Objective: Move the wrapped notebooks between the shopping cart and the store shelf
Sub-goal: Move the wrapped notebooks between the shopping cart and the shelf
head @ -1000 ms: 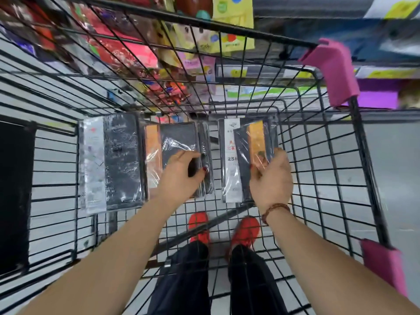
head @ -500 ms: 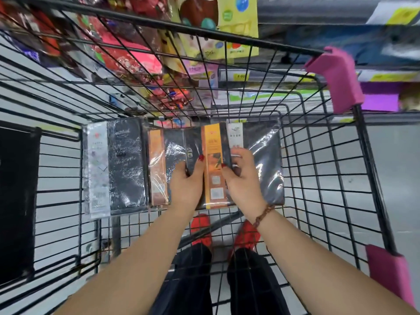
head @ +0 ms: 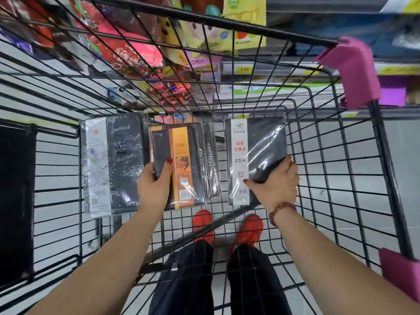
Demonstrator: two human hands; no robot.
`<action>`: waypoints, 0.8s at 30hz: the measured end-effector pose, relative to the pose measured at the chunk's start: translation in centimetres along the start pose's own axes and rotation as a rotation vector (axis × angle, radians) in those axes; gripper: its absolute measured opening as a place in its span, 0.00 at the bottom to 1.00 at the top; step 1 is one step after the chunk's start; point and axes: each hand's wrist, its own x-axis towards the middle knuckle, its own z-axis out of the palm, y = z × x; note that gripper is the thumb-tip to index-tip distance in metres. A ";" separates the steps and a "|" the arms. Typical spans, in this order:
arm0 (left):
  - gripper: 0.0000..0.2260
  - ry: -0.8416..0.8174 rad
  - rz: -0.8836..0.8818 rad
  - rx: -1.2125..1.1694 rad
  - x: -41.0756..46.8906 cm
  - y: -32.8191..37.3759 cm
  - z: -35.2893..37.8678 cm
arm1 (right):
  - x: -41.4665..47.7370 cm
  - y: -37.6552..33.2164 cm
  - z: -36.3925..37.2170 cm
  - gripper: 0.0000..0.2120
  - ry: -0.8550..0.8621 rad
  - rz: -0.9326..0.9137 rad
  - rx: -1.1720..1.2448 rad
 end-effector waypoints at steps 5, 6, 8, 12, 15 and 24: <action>0.13 -0.031 0.023 0.036 0.3 -0.5 -0.3 | 0.3 -0.4 0.4 0.61 -0.002 0.095 -0.087; 0.13 -0.030 0.019 0.035 0.4 -0.7 -0.3 | 0.3 -0.5 0.4 0.58 0.006 0.101 -0.094; 0.14 -0.027 0.013 0.035 0.6 -1.0 -0.2 | 0.0 -0.5 0.2 0.53 0.024 0.112 -0.079; 0.14 -0.047 -0.007 0.006 0.7 -1.1 -0.3 | -0.6 -0.4 -0.1 0.50 0.060 0.130 -0.015; 0.11 -0.069 -0.023 -0.019 0.6 -0.9 -0.4 | -0.8 -0.3 -0.2 0.44 0.099 0.123 0.060; 0.05 -0.126 -0.067 -0.034 -1.3 0.3 -1.5 | -1.7 1.6 -2.3 0.24 -0.082 0.017 0.566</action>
